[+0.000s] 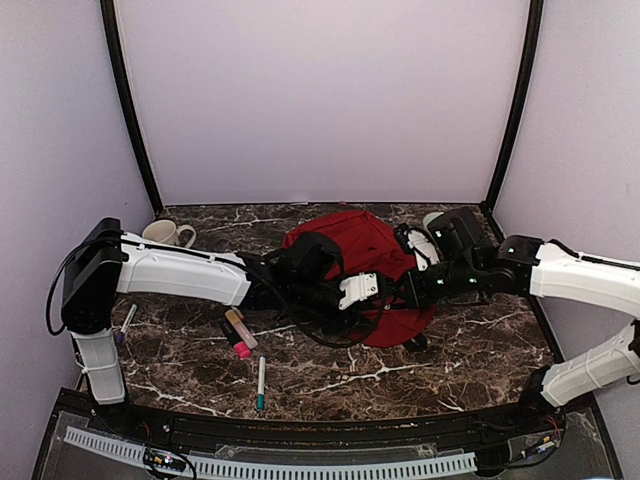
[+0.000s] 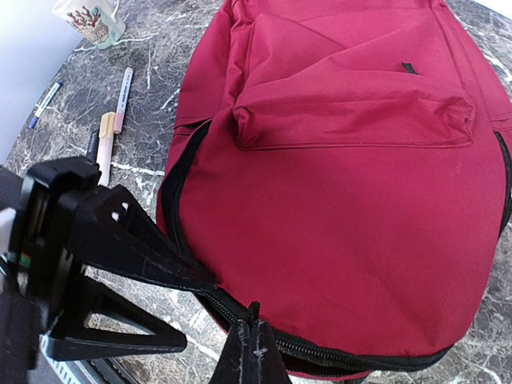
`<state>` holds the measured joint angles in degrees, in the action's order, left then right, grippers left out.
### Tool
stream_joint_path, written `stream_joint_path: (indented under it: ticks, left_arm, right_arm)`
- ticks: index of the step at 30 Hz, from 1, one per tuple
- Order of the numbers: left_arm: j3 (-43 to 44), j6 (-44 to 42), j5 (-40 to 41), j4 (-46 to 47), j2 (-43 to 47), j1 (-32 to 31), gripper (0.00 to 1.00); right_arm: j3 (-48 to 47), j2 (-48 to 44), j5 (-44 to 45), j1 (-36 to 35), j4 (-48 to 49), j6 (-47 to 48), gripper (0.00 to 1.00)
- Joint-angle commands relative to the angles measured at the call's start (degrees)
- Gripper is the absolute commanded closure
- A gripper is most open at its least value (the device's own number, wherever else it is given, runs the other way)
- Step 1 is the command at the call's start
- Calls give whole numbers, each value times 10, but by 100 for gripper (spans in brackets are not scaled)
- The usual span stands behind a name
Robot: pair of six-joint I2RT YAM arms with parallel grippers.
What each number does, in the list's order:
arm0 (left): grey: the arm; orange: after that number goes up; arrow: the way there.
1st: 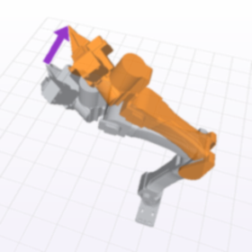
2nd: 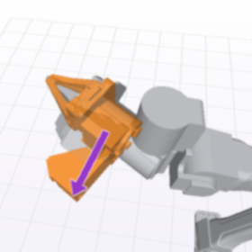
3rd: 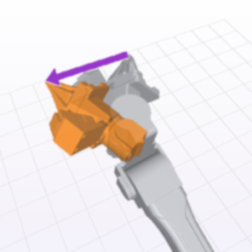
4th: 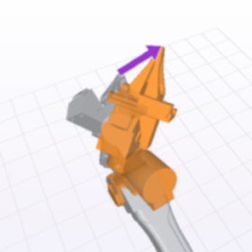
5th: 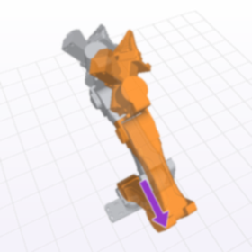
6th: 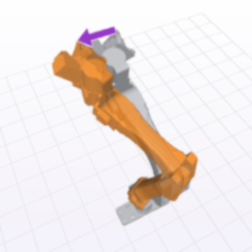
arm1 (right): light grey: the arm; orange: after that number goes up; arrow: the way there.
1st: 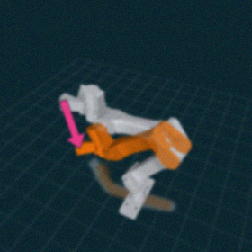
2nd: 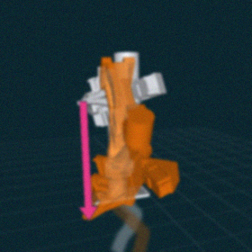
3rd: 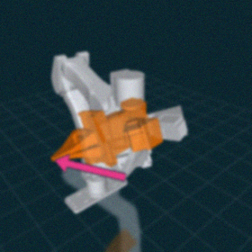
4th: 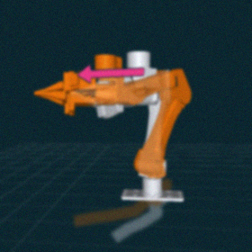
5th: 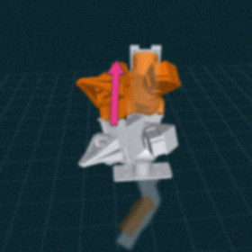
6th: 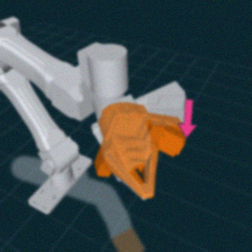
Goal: Pack the student bag
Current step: Hold the largest pocket of the student bag, then zip the student bag into the largest pocket of the bag.
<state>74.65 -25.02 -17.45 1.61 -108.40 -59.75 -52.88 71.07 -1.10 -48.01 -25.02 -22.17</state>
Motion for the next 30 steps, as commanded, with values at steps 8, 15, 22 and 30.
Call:
stream_joint_path:
  ticks: [8, 15, 22, 30]
  left_arm:
    - [15, -30, 123, 3, -20, -17, 92]
    - [-42, -27, 166, 17, 48, -17, 100]
    - [-161, -21, 183, 17, 160, -16, 100]
    - [-156, 13, 160, 19, 177, -16, 100]
  right_arm:
    - [33, -64, 28, 0, 23, -21, 100]
    - [33, -71, 68, 1, 9, -27, 100]
    - [51, -76, 109, 9, 4, -44, 100]
    - [53, -58, 53, 10, 39, -30, 100]
